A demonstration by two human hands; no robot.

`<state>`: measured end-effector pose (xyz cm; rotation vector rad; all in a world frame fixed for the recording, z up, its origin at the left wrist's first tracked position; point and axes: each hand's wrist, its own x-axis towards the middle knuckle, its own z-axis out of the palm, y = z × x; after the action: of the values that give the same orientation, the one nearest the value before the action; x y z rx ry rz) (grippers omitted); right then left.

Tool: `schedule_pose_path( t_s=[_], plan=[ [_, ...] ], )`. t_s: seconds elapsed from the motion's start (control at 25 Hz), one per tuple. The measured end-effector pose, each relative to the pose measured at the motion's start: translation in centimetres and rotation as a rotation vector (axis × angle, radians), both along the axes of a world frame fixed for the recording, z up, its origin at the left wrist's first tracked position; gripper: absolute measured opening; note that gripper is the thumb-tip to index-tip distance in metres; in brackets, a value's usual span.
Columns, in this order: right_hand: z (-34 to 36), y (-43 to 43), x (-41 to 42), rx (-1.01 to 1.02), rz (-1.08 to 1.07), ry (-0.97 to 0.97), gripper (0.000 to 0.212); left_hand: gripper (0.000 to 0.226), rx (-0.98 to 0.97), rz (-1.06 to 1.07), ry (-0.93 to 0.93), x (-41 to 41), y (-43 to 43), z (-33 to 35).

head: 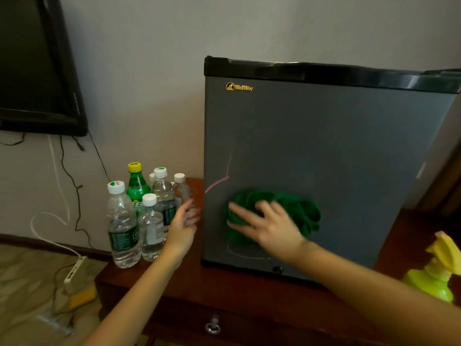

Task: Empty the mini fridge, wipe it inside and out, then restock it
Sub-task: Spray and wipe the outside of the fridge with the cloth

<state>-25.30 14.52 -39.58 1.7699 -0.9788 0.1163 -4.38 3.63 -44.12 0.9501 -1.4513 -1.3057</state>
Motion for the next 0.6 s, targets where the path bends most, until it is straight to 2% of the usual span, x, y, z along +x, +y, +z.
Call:
schedule_pose_path(
  t_s=[0.04,0.12,0.28,0.36,0.48,0.6],
  plan=[
    [-2.1,0.5,0.5,0.063,-0.029,0.028,0.051,0.064,0.002,-0.001,-0.022,0.4,0.4,-0.2],
    [-0.6,0.6,1.8,0.087,-0.038,-0.027,0.056,0.065,0.007,-0.032,-0.051,1.1,0.9,-0.4],
    [15.5,-3.0,4.0,-0.221,-0.016,-0.257,0.06,0.06,0.037,-0.029,-0.077,0.8,1.1,-0.9],
    [20.8,-4.3,4.5,-0.383,-0.05,-0.332,0.057,0.057,0.034,-0.034,-0.088,0.6,1.4,-0.6],
    [17.4,-5.7,5.5,-0.423,0.015,-0.276,0.053,0.052,0.023,-0.053,-0.089,0.4,1.4,-0.1],
    [5.0,-5.2,6.7,-0.113,0.062,-0.097,0.044,0.049,0.057,-0.026,-0.086,0.6,1.0,-0.3]
  ],
)
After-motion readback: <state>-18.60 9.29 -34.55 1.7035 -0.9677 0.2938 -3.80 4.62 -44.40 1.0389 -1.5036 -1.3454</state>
